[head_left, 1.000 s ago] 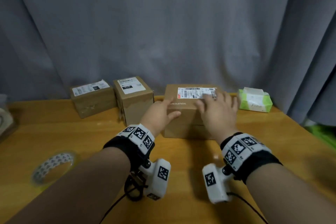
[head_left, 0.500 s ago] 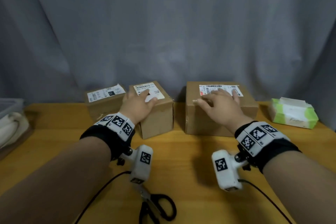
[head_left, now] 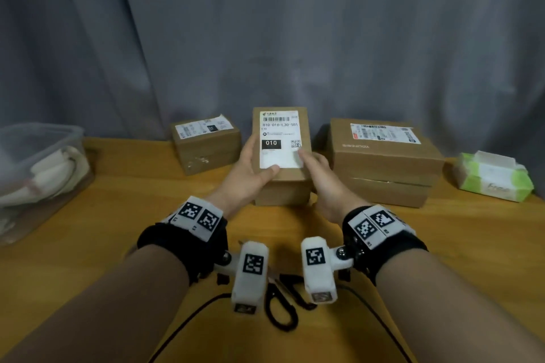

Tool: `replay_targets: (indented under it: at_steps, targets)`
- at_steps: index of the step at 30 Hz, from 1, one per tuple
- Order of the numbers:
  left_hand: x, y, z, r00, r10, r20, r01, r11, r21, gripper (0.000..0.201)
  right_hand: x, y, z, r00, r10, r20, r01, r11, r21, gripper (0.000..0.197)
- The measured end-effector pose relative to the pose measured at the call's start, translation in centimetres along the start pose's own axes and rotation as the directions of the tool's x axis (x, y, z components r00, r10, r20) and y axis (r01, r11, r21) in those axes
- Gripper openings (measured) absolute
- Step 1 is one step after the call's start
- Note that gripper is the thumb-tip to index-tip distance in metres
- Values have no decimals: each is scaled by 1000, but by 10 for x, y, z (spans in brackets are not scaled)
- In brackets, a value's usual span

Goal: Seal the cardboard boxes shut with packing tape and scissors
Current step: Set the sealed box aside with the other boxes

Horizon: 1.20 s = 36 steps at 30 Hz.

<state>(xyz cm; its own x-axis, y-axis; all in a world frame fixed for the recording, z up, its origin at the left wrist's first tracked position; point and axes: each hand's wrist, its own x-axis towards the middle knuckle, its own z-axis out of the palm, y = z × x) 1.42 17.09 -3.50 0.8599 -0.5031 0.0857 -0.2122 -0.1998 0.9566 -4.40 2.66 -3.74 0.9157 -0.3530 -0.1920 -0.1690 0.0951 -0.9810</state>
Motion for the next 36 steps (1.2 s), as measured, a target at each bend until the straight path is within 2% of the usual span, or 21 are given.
replay_targets:
  at_steps: [3, 5, 6, 7, 9, 10, 12, 16, 18, 19, 21, 22, 23, 26, 28, 29, 31, 33, 34, 35, 36]
  targets:
    - [-26, -9, -1, 999, -43, -3, 43, 999, -20, 92, -9, 9, -6, 998, 59, 32, -65, 975, 212, 64]
    - [-38, -11, -2, 996, -66, -51, 60, 991, -119, 93, -23, 10, -6, 999, 33, 12, -35, 972, 231, 44]
    - [-41, -9, -2, 992, -65, -107, 50, 989, -140, 94, -32, 9, -3, 1000, -5, 11, 3, 983, 185, 33]
    - [-43, -5, -3, 983, -61, -175, 42, 993, -108, 101, -39, 9, 2, 998, -52, 18, 49, 990, 134, 28]
    - [-47, 4, -3, 952, -67, -298, 103, 989, 108, 120, -54, 8, 16, 989, -135, 64, 133, 990, 37, 31]
    - [-50, 9, -4, 936, -74, -345, 166, 956, 244, 127, -59, 10, 24, 984, -153, 92, 154, 988, -3, 35]
    - [-56, 12, -7, 926, -103, -363, 265, 862, 432, 133, -66, 14, 35, 979, -144, 146, 153, 987, -56, 42]
    - [-59, 4, -21, 919, -193, -343, 360, 763, 537, 136, -72, 18, 36, 957, -146, 252, 179, 977, -117, 48]
    - [-61, 3, -25, 921, -199, -335, 359, 765, 535, 132, -75, 22, 32, 958, -108, 265, 187, 938, -292, 44]
    - [-61, 3, -27, 927, -183, -328, 340, 778, 528, 129, -76, 26, 30, 965, -49, 257, 170, 864, -475, 46]
    - [-66, 1, -30, 939, -138, -316, 290, 812, 507, 125, -75, 40, 25, 971, 136, 197, 91, 551, -830, 61]
    - [-68, 0, -33, 942, -123, -313, 268, 835, 480, 123, -75, 48, 24, 967, 191, 170, 80, 406, -910, 66]
    - [-70, -1, -35, 942, -116, -315, 254, 860, 443, 122, -73, 54, 23, 968, 194, 162, 88, 343, -935, 63]
    - [-73, -2, -46, 930, -171, -324, 264, 926, 269, 114, -74, 57, 15, 987, 76, 139, 101, 371, -923, 37]
    - [-72, -3, -49, 923, -270, -274, 303, 950, 83, 110, -73, 52, -1, 998, 18, 61, 53, 291, -955, 27]
    - [-73, -3, -49, 921, -320, -224, 324, 946, -17, 107, -71, 51, -12, 1000, 3, 2, 1, 280, -960, 25]
    - [-75, -1, -44, 924, -366, -112, 352, 927, -127, 92, -67, 51, -35, 989, 5, -148, -144, 282, -949, 36]
    - [-76, 2, -35, 931, -365, -8, 360, 923, -133, 71, -66, 51, -56, 961, -17, -276, -263, 257, -930, 51]
    - [-75, 3, -29, 931, -363, 36, 364, 918, -154, 60, -65, 51, -64, 951, -77, -298, -269, 267, -925, 54]
    - [-74, 3, -23, 929, -361, 78, 370, 909, -191, 52, -67, 49, -68, 945, -152, -291, -228, 333, -915, 54]
    - [-74, 3, -15, 926, -356, 125, 376, 895, -241, 48, -66, 46, -69, 944, -204, -259, -135, 475, -870, 54]
